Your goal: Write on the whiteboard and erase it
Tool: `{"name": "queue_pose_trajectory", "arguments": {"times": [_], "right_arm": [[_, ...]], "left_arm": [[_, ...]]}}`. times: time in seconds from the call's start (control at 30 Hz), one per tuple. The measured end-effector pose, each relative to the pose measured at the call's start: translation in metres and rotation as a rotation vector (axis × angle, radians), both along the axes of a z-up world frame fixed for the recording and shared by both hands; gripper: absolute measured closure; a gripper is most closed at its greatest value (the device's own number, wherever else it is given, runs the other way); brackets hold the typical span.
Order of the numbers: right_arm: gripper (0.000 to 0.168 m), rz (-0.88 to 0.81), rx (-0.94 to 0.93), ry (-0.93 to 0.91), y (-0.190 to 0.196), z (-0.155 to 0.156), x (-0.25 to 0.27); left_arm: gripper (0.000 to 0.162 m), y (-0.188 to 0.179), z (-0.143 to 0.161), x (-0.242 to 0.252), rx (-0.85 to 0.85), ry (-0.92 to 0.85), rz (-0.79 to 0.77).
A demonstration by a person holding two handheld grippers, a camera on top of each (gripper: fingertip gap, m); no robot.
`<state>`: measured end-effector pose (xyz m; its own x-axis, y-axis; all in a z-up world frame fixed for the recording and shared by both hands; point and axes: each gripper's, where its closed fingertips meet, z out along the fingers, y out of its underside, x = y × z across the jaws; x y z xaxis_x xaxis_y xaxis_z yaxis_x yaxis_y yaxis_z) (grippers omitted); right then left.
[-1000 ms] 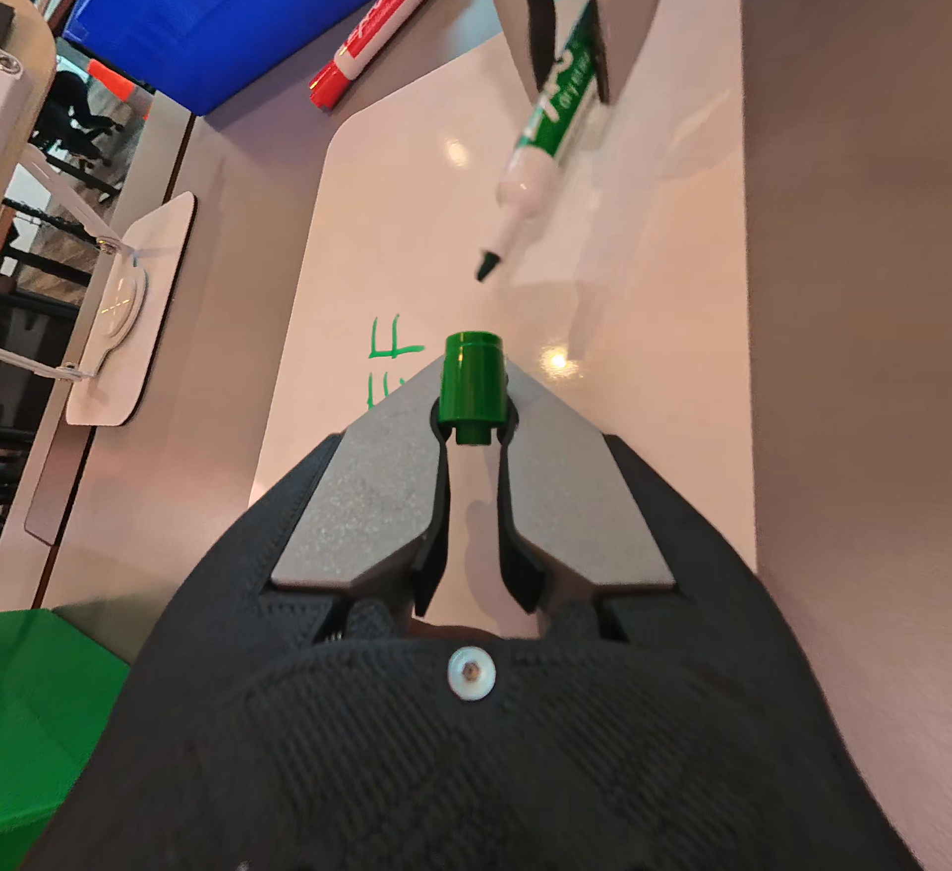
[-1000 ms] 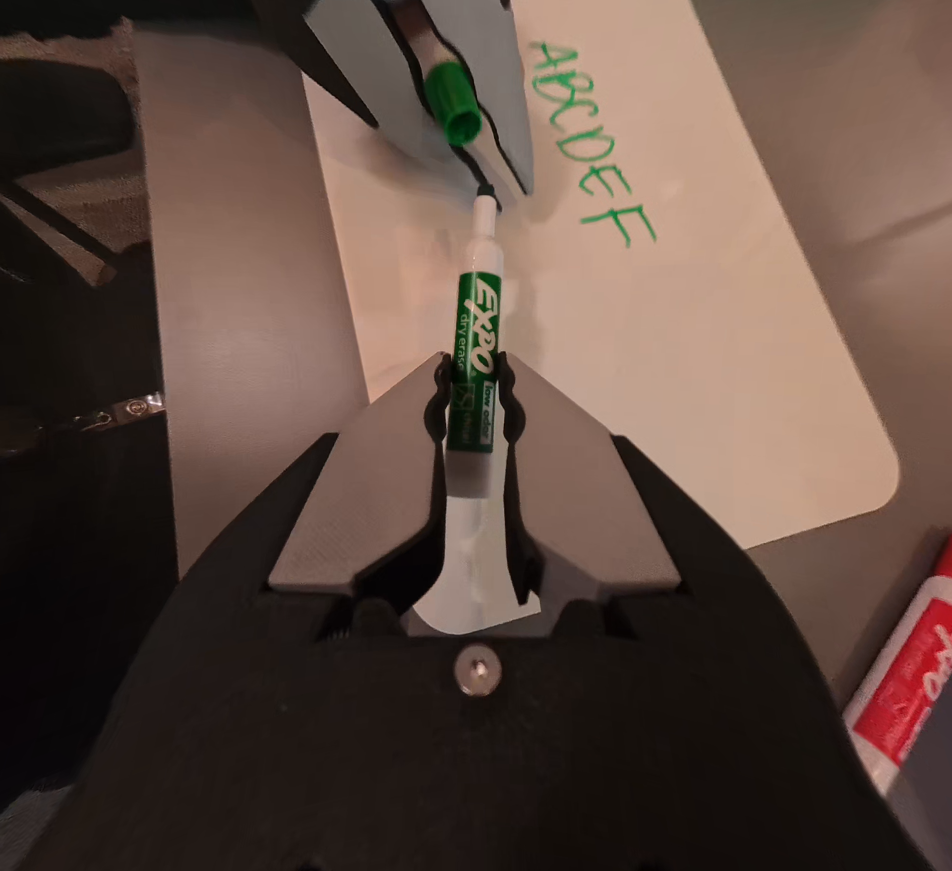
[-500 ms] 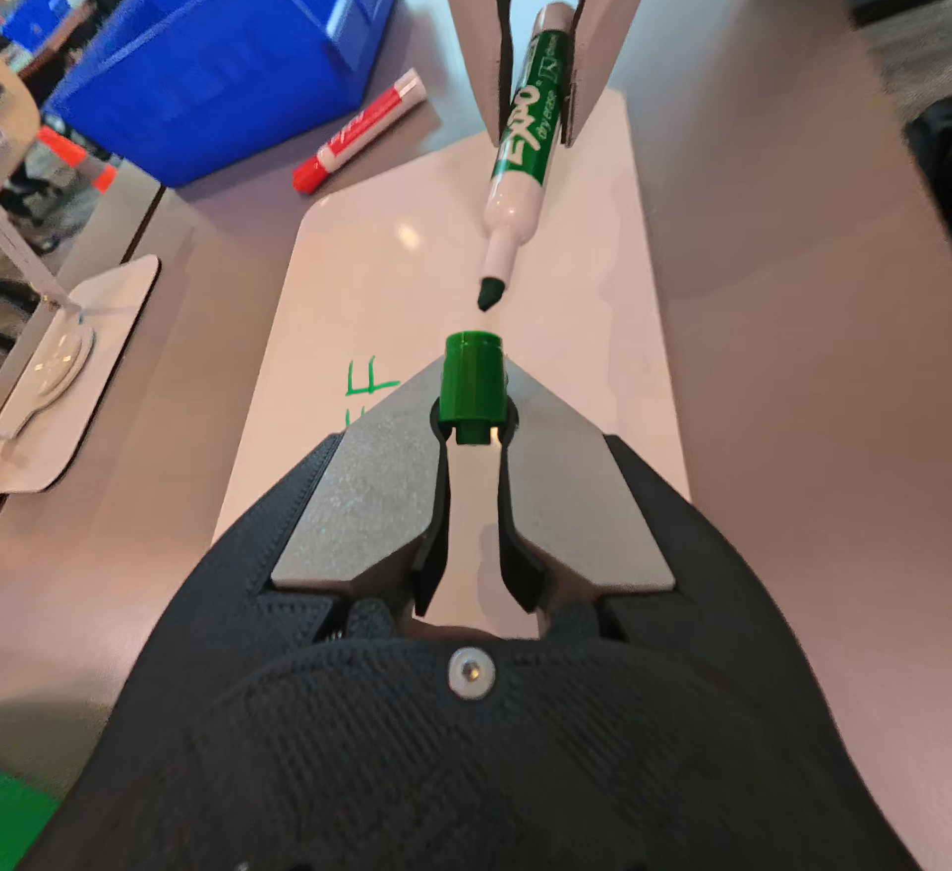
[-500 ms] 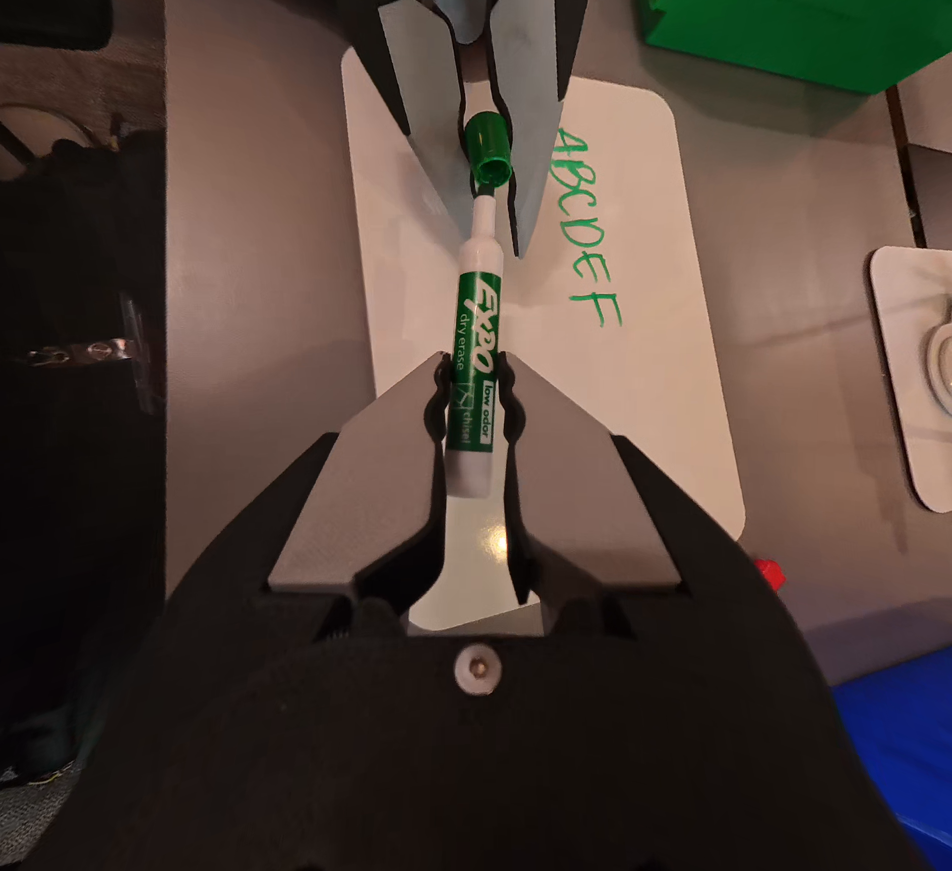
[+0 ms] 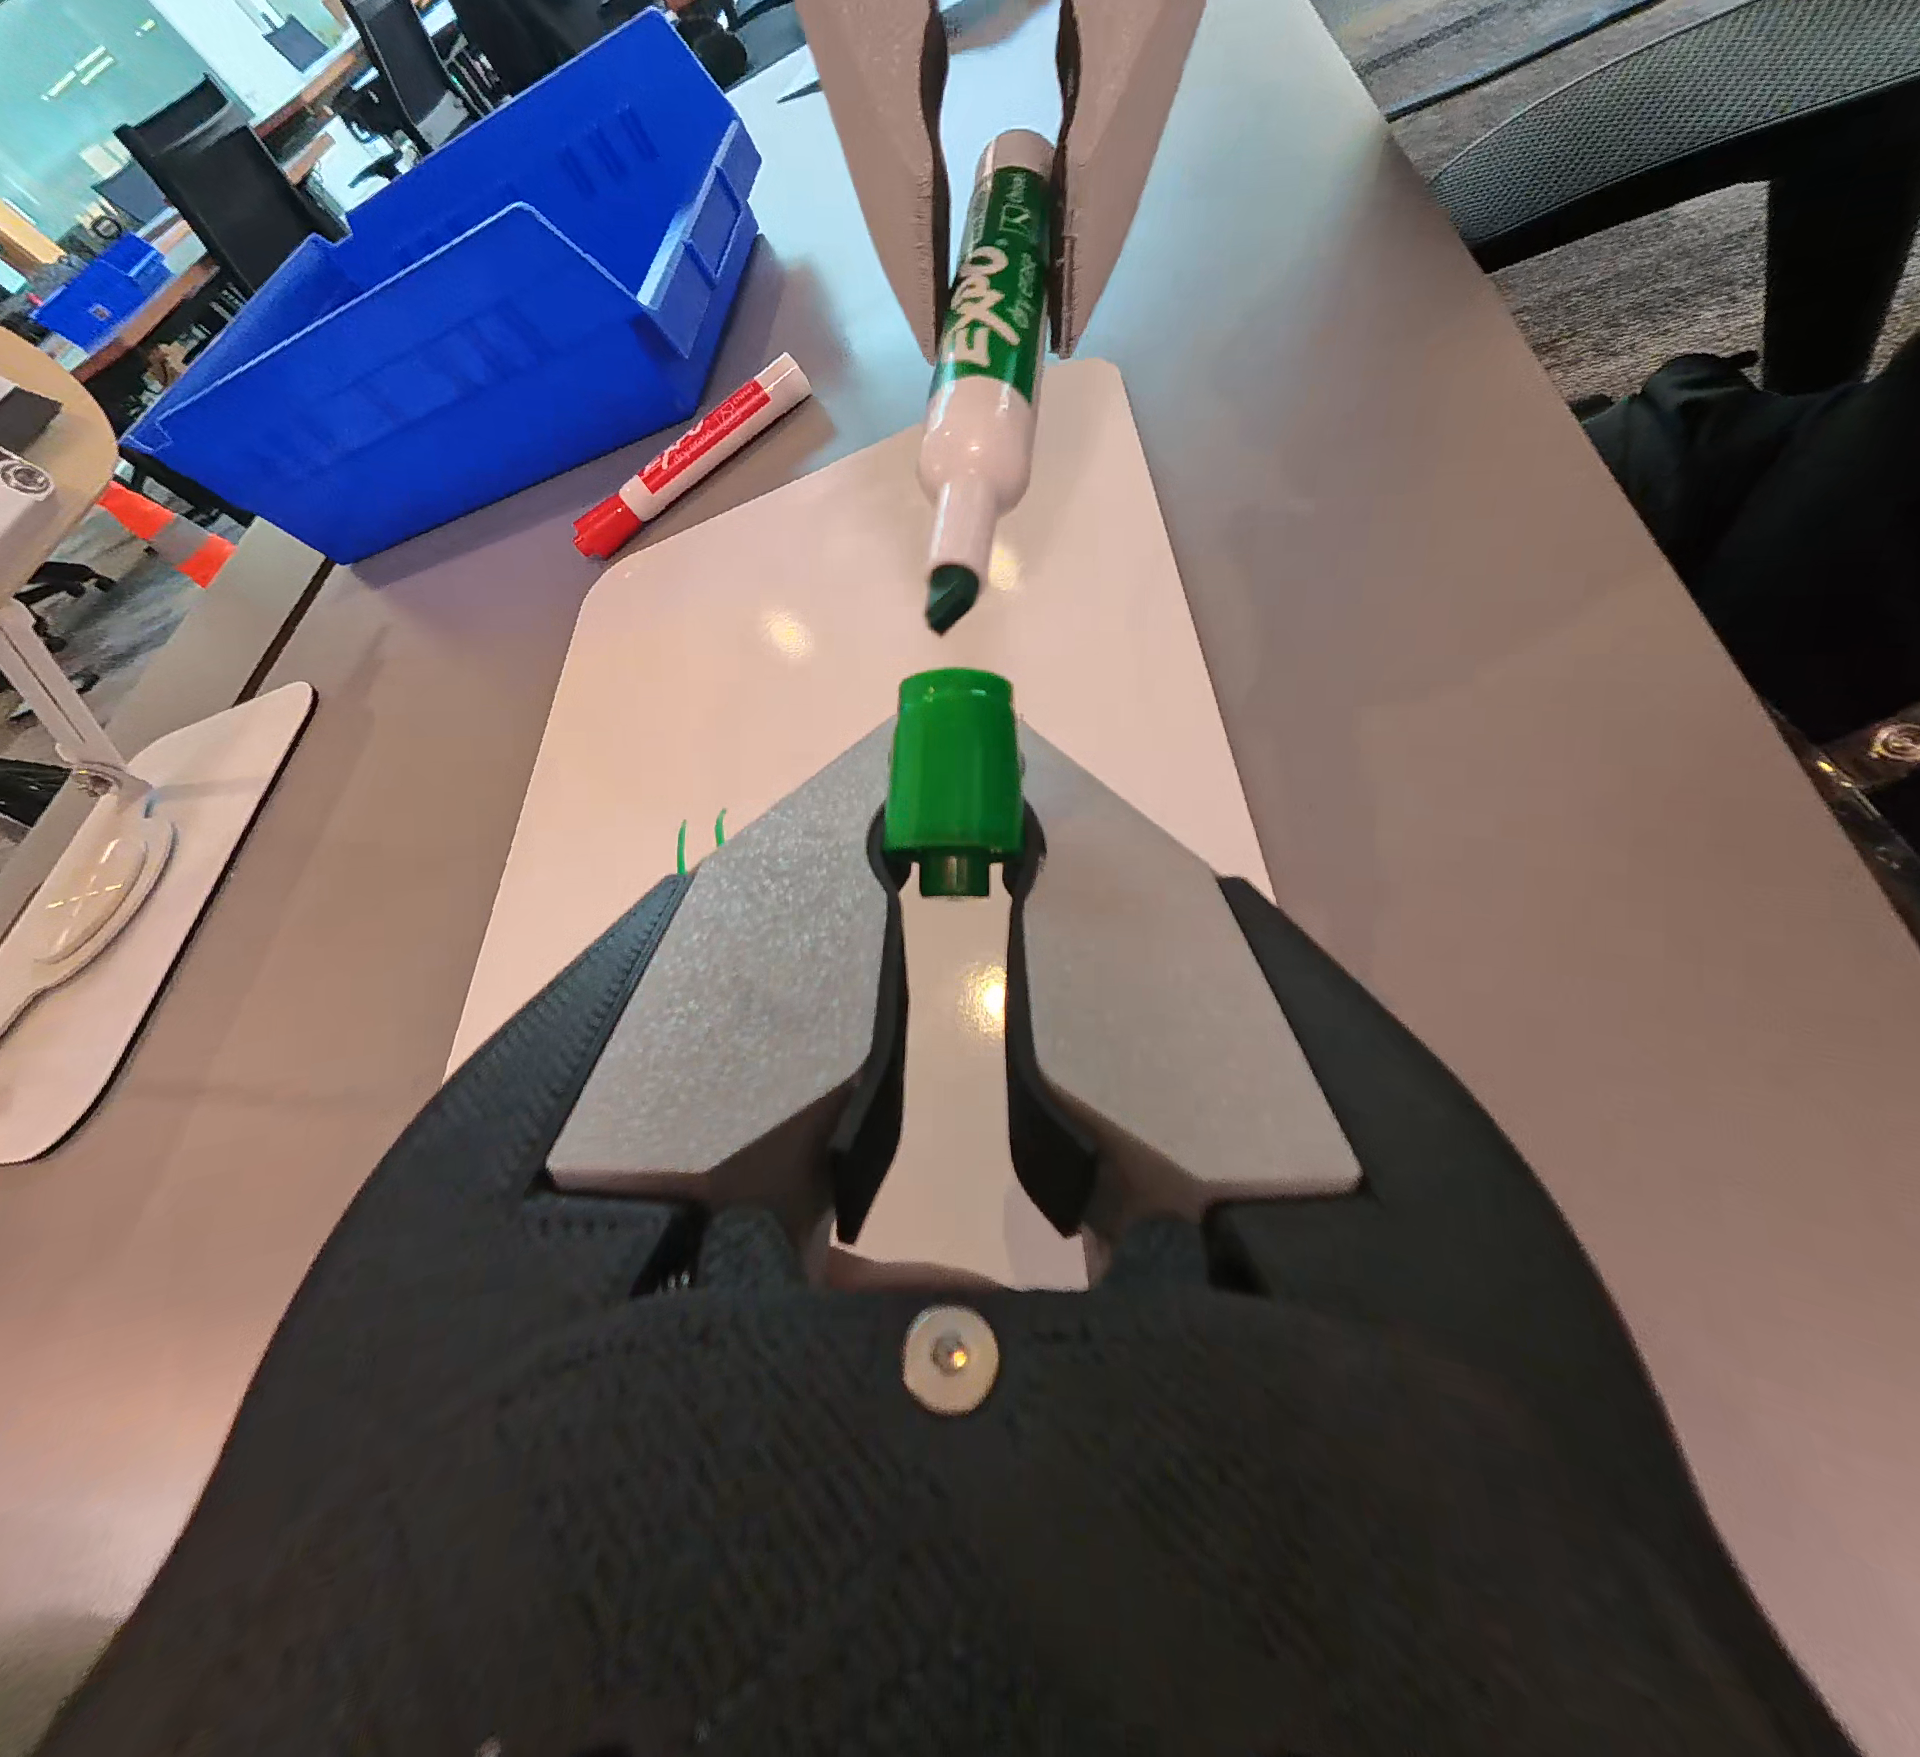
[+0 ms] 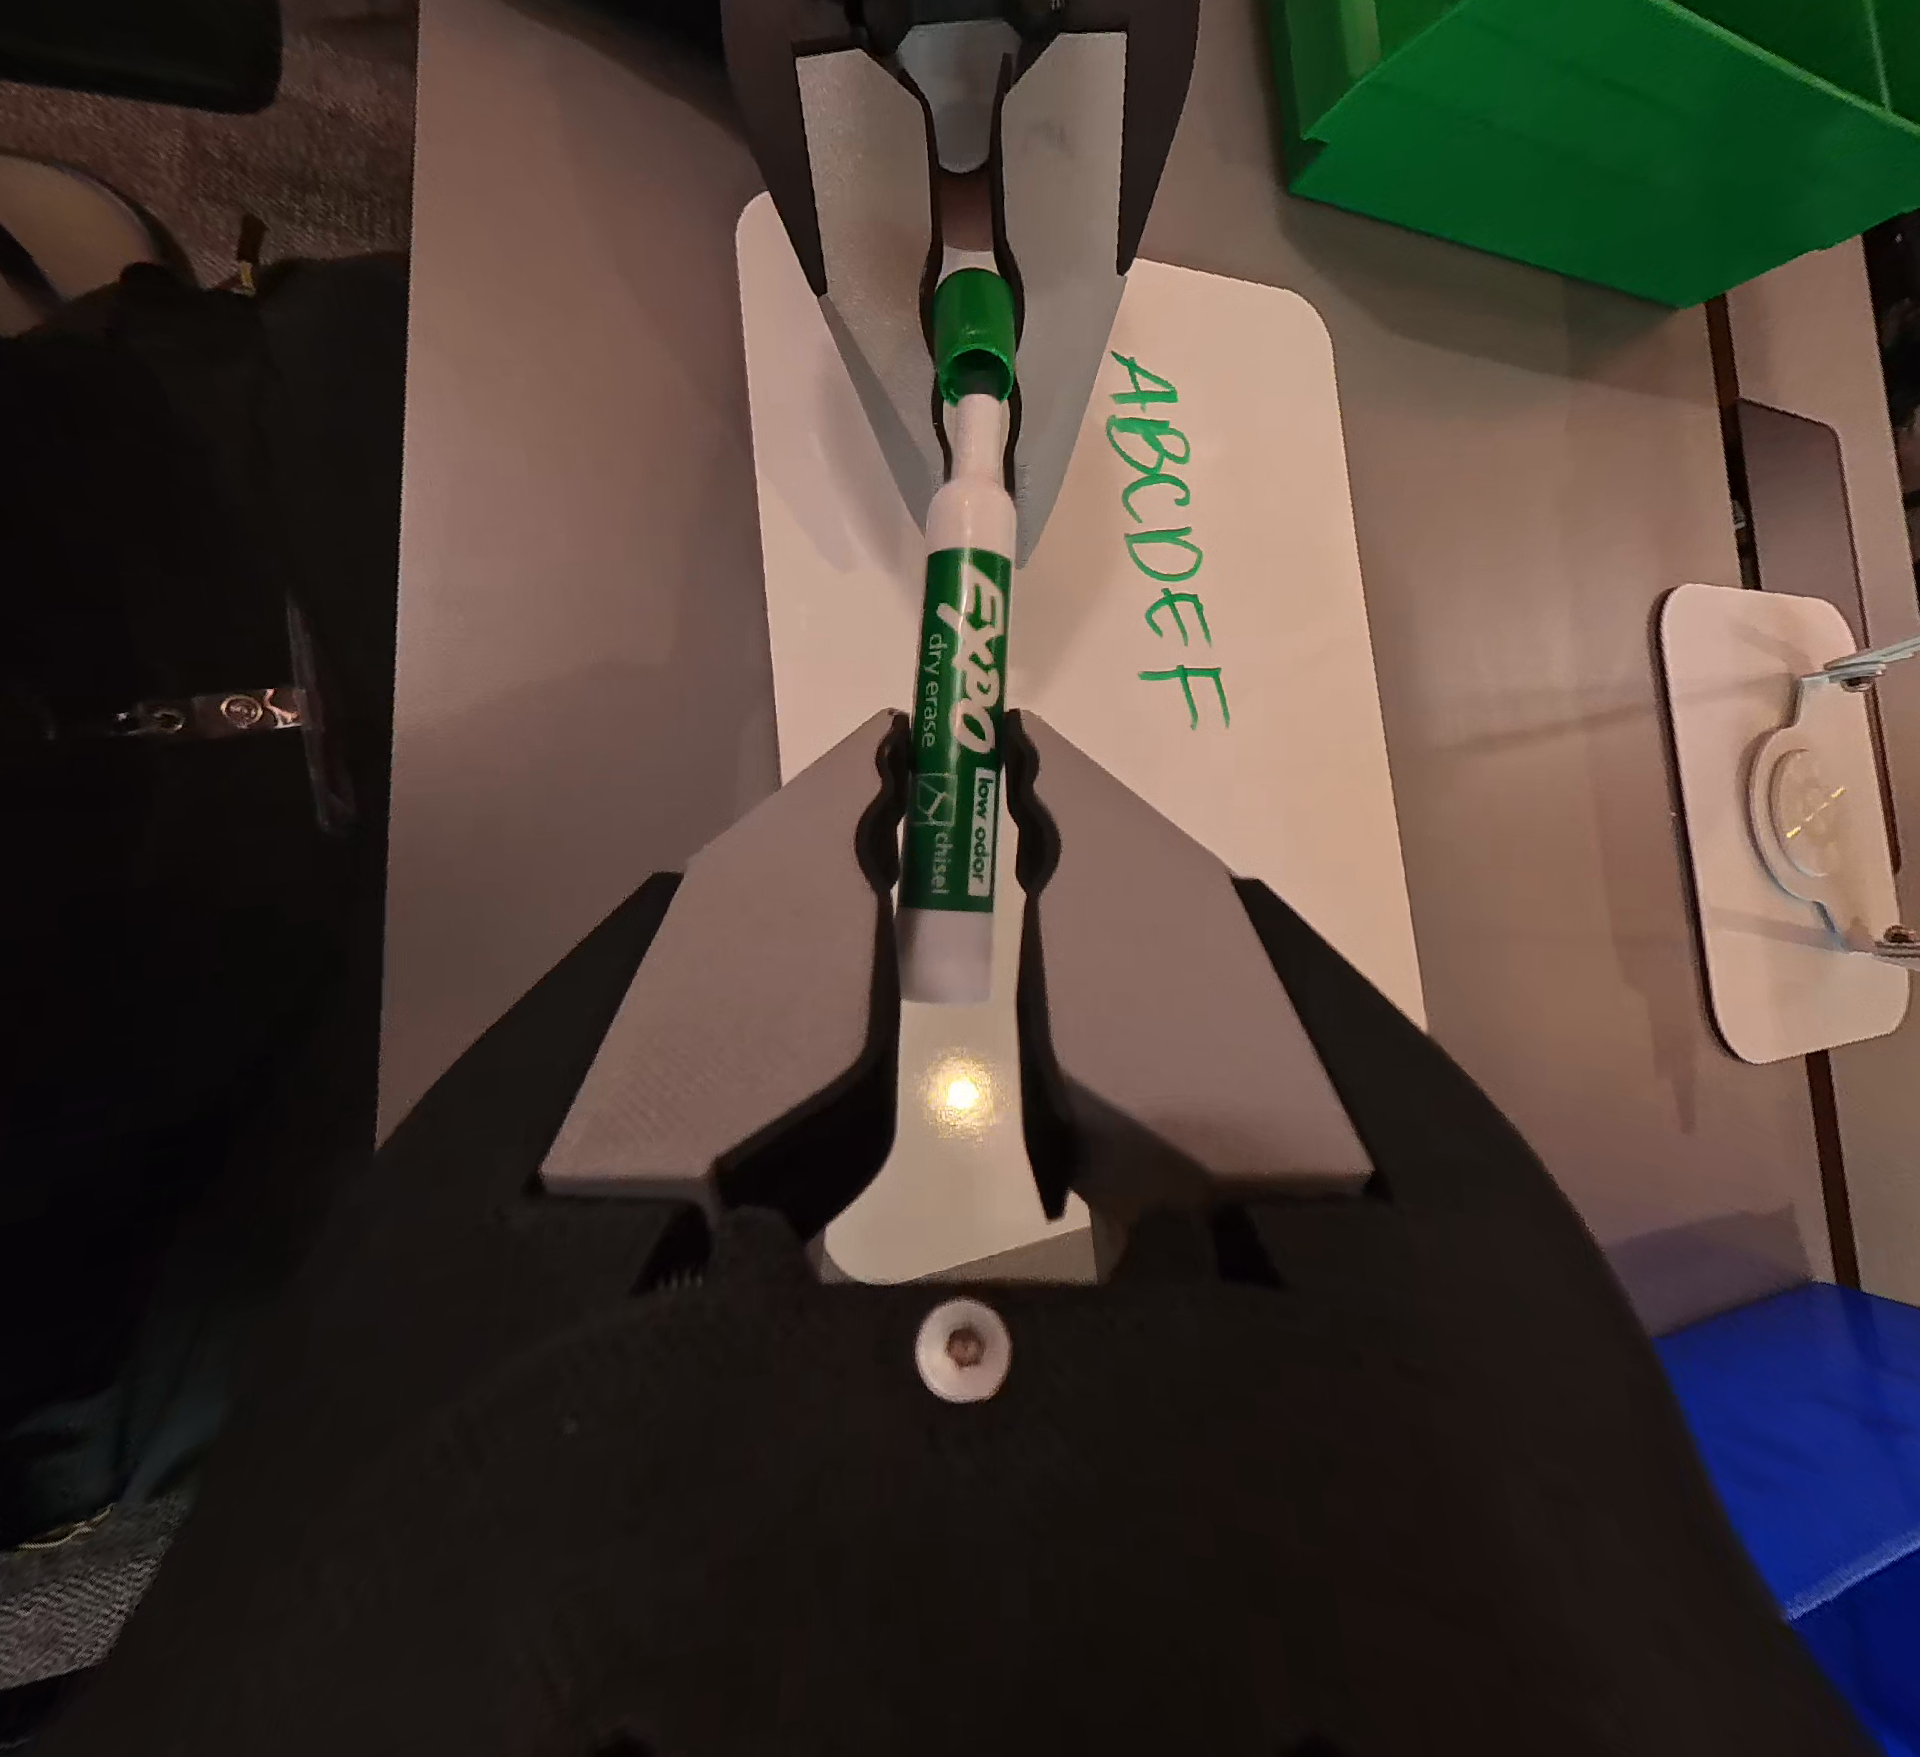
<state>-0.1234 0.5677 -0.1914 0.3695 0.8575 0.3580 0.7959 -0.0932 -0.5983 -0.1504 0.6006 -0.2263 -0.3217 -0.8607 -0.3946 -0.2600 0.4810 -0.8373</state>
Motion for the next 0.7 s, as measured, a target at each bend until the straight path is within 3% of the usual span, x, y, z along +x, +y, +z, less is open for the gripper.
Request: {"name": "queue_pose_trajectory", "arguments": {"times": [0.7], "right_arm": [[0.153, 0.018, -0.019, -0.21, 0.009, -0.01, -0.008]], "left_arm": [[0.151, 0.001, -0.015, 0.002, 0.074, 0.08, 0.023]]}}
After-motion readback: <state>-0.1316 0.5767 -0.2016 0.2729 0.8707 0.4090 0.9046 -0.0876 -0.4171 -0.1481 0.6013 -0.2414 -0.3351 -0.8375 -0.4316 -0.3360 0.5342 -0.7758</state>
